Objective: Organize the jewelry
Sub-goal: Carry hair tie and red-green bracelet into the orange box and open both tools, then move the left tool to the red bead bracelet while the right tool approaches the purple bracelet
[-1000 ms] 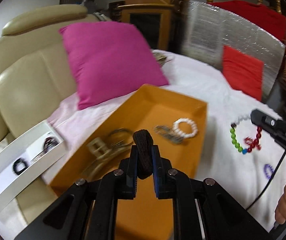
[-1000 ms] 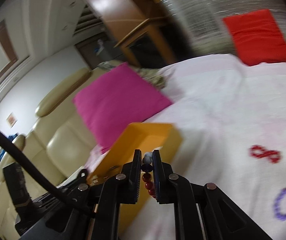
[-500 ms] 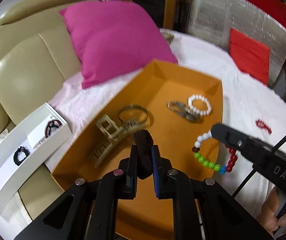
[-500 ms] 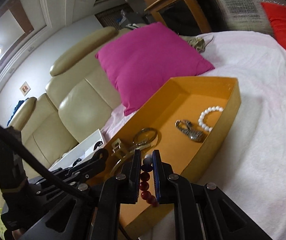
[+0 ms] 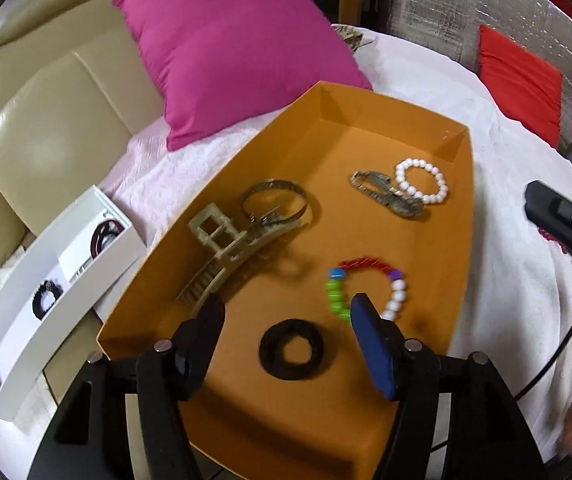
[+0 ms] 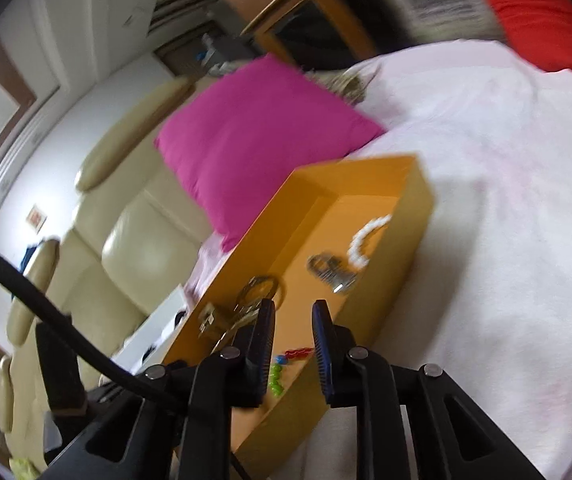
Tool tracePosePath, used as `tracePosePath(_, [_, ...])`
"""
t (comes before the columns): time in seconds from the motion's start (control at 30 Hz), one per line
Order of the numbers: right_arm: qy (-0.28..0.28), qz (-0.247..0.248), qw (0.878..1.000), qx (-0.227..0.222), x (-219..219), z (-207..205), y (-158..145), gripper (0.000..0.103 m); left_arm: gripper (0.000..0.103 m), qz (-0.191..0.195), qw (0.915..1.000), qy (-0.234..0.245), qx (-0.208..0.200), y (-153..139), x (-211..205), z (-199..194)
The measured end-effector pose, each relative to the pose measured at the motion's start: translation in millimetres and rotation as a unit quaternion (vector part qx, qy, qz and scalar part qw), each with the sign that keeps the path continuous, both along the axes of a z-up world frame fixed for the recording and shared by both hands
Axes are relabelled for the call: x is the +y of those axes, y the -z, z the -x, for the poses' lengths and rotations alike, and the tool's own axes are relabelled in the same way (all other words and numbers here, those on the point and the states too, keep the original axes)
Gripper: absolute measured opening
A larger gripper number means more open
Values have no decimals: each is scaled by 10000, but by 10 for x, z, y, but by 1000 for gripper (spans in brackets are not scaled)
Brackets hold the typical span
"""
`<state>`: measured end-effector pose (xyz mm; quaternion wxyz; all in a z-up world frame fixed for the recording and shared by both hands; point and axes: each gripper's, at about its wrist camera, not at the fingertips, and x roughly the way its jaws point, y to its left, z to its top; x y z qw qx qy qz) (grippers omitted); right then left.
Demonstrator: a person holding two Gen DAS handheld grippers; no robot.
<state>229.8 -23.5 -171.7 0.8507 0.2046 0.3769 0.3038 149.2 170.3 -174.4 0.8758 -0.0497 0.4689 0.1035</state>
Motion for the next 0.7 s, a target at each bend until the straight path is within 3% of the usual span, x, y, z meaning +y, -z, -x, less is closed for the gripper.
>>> tracePosePath(0.3, [886,-54,9960,86,-1006,-21,-159,21,67,-495,9934,899,-505,-281,-1012,-216])
tracePosePath(0.57, [1646,13,9858,321,-2073,54,-86,21,67,-563,9864,1502,-344,-53,-1925,-712])
tracePosePath(0.7, [1941,-109,9782,731,-2529,43,94,21,67,-499,9855,1596,-276,79,-2248,-974])
